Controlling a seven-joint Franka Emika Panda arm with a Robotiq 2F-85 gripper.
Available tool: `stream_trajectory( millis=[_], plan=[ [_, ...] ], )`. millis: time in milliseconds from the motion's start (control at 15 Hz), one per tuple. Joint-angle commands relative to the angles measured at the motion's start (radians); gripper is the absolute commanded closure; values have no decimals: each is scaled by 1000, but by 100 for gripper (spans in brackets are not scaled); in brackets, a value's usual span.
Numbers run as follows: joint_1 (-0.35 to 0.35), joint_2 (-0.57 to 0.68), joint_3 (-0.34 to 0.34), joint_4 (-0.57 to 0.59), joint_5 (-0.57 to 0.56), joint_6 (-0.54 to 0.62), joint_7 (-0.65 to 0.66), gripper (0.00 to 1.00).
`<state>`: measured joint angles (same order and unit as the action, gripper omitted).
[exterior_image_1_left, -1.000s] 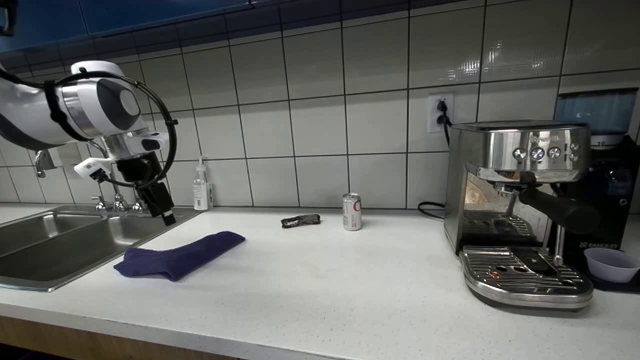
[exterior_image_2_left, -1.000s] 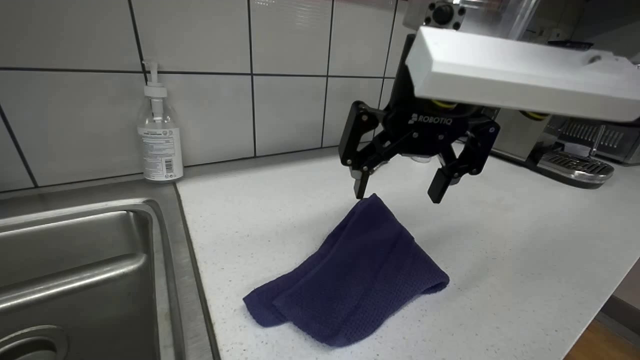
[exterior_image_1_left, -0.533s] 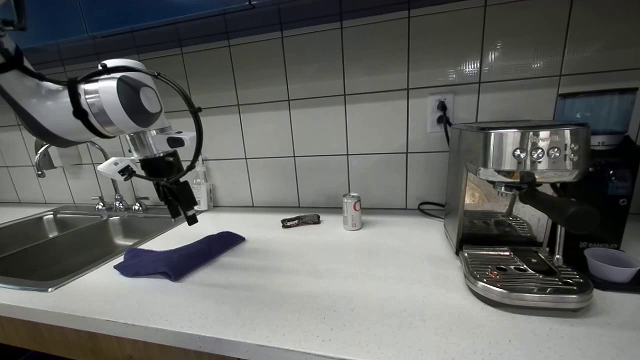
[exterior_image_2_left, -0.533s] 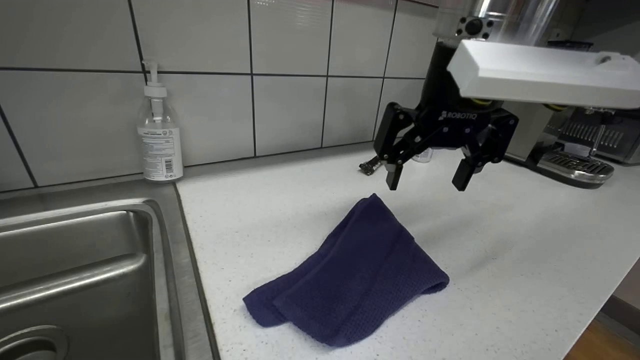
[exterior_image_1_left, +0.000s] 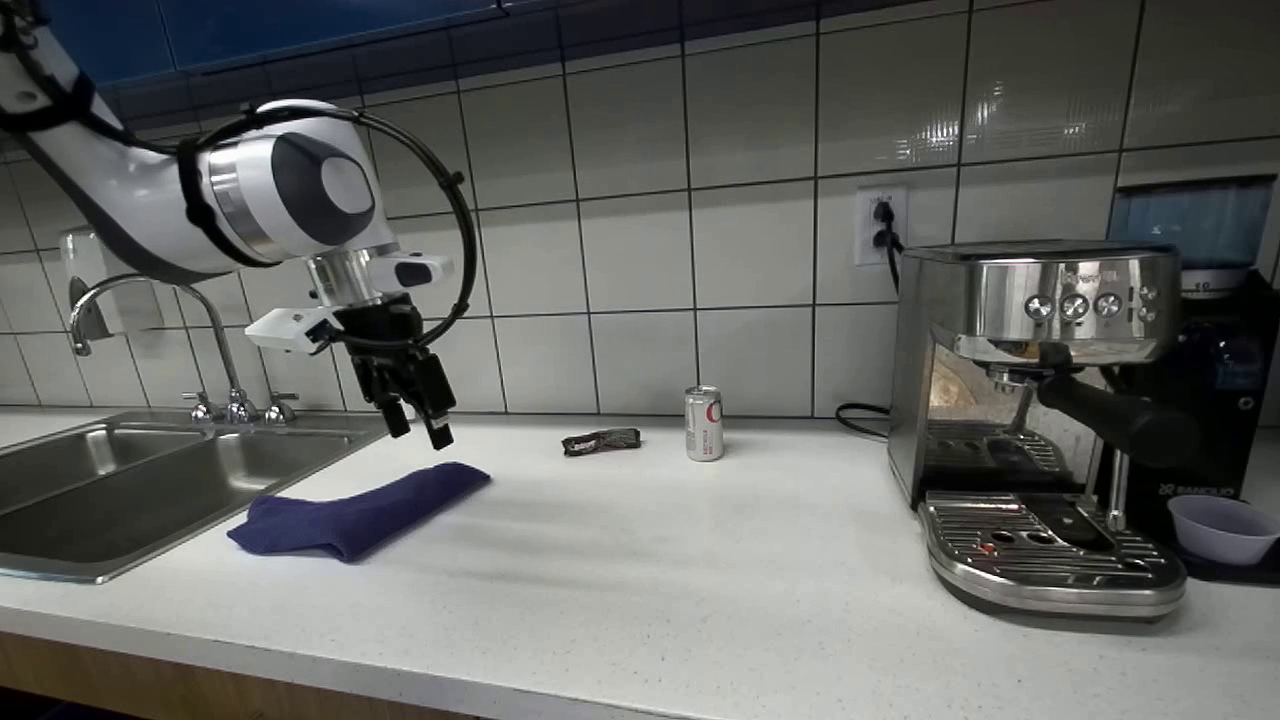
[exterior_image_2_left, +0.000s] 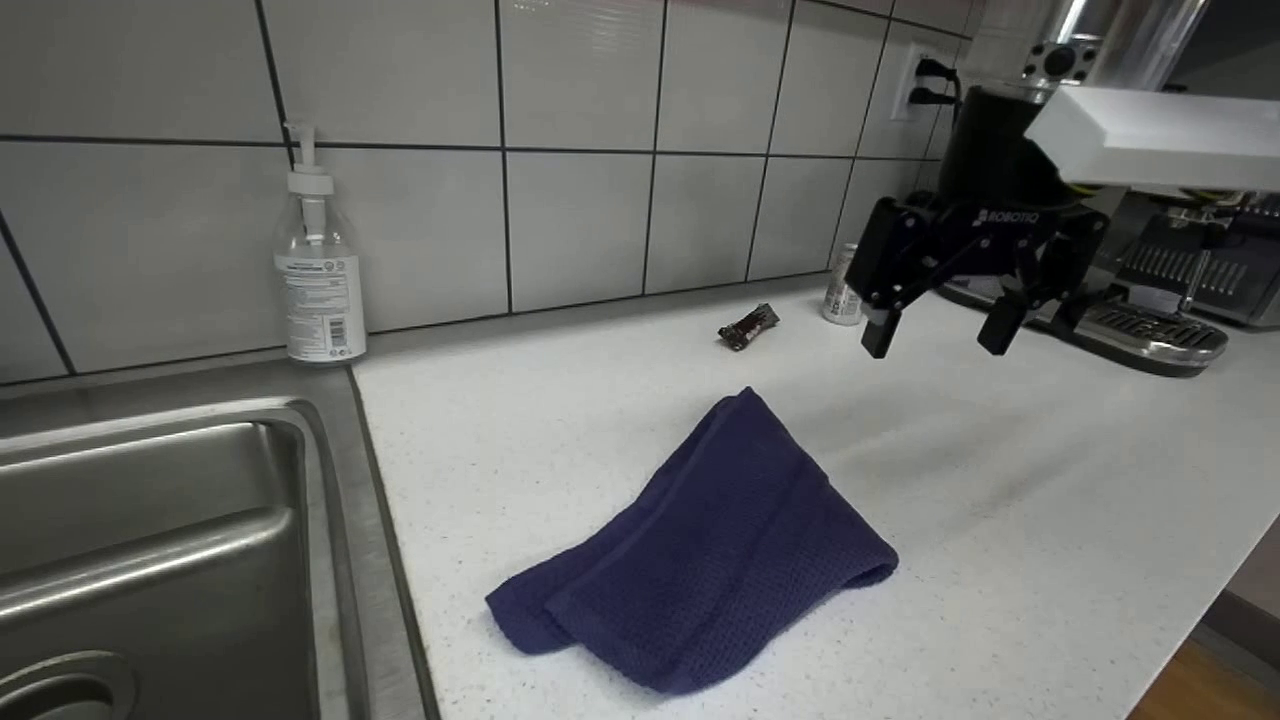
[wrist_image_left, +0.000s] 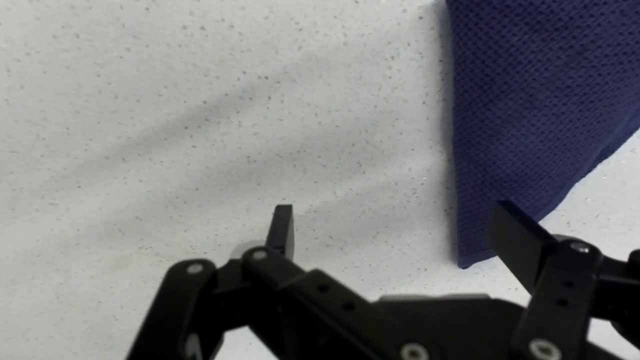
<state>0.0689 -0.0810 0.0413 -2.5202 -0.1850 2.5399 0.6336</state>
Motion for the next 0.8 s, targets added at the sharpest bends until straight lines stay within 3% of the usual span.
stream_trajectory(
  millis=[0, 600, 667, 733],
  plan=[
    [-47, -68, -28, -47, 57, -17, -143, 0],
    [-150, -105, -147, -79, 166, -25, -465, 0],
    [-142, -66, -117, -59, 143, -2, -392, 0],
    [-151, -67, -129, -61, 148, -2, -418, 0]
  ],
)
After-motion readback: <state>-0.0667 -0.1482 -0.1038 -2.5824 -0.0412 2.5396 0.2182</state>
